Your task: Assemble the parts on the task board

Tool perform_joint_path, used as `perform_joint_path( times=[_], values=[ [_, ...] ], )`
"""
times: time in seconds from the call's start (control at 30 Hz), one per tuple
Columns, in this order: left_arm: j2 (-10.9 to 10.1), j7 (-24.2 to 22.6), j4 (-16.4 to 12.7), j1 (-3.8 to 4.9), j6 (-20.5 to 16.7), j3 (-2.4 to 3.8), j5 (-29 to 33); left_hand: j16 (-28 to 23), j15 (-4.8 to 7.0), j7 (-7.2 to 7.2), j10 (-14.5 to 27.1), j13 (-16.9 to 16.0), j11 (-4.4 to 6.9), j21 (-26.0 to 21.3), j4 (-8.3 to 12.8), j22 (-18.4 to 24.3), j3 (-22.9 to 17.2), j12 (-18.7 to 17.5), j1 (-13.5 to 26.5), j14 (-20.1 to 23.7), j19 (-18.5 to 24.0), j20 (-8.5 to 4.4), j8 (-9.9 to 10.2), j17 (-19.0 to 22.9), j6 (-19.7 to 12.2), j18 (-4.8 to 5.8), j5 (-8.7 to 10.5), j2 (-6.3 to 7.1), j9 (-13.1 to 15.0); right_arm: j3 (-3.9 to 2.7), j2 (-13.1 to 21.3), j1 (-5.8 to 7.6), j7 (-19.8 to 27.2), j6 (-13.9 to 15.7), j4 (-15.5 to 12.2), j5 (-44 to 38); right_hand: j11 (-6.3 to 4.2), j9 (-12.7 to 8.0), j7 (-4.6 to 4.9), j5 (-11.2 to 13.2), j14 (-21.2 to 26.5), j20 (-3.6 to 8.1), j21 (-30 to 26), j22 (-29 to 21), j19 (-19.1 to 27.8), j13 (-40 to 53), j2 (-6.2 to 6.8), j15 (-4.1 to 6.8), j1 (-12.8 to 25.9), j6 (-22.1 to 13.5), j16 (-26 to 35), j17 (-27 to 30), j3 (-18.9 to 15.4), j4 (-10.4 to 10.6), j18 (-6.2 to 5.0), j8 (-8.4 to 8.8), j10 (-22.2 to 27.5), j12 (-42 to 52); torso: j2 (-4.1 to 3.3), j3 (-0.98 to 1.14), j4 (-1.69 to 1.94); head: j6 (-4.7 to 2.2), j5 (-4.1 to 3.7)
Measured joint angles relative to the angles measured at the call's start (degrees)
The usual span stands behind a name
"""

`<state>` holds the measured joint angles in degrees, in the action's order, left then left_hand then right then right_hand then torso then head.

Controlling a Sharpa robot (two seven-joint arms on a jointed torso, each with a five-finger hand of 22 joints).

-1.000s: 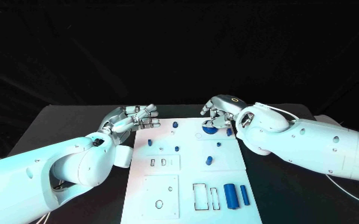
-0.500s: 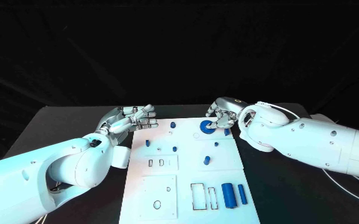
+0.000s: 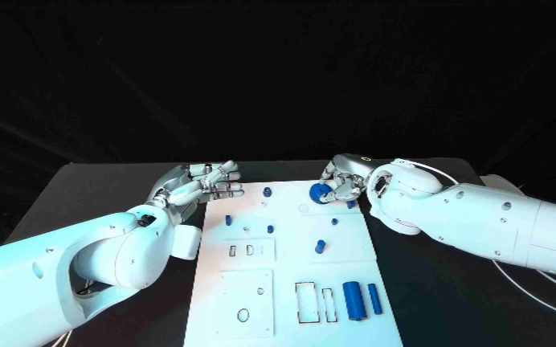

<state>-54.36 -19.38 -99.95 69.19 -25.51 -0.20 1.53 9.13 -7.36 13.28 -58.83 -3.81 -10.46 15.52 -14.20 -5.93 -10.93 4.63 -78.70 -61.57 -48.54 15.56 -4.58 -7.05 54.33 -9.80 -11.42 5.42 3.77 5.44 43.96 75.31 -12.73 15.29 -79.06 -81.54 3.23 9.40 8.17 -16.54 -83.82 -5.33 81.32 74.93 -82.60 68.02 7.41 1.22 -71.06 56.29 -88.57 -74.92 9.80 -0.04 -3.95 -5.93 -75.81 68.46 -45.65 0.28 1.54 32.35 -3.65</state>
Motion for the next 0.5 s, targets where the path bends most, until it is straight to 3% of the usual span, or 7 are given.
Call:
perform_joint_path(
  times=[0.5],
  values=[
    [0.0, 0.1, 0.2, 0.0, 0.0, 0.0, 0.0, 0.0, 0.0, 0.0, 0.3, 0.0, -0.07, 0.0, 0.0, 0.0, 0.0, 0.0, 0.0, 0.0, 0.0, 0.0, 0.0, 0.0, 0.0, 0.0, 0.0, 0.0, 0.0, -0.13, -0.6, 0.04, 0.1, -0.4, 1.0, 0.0, 0.01, 0.3, 0.0, -0.3, 0.0, 0.0, 0.0, 0.0, 0.0, 1.7, -0.53, 0.0, -0.5, 0.0, 0.0, 0.0, 0.2, 0.2, 0.0, -0.27, -0.4, 1.3, -0.01, 0.02, 0.0, 0.23, 0.2]
  ],
)
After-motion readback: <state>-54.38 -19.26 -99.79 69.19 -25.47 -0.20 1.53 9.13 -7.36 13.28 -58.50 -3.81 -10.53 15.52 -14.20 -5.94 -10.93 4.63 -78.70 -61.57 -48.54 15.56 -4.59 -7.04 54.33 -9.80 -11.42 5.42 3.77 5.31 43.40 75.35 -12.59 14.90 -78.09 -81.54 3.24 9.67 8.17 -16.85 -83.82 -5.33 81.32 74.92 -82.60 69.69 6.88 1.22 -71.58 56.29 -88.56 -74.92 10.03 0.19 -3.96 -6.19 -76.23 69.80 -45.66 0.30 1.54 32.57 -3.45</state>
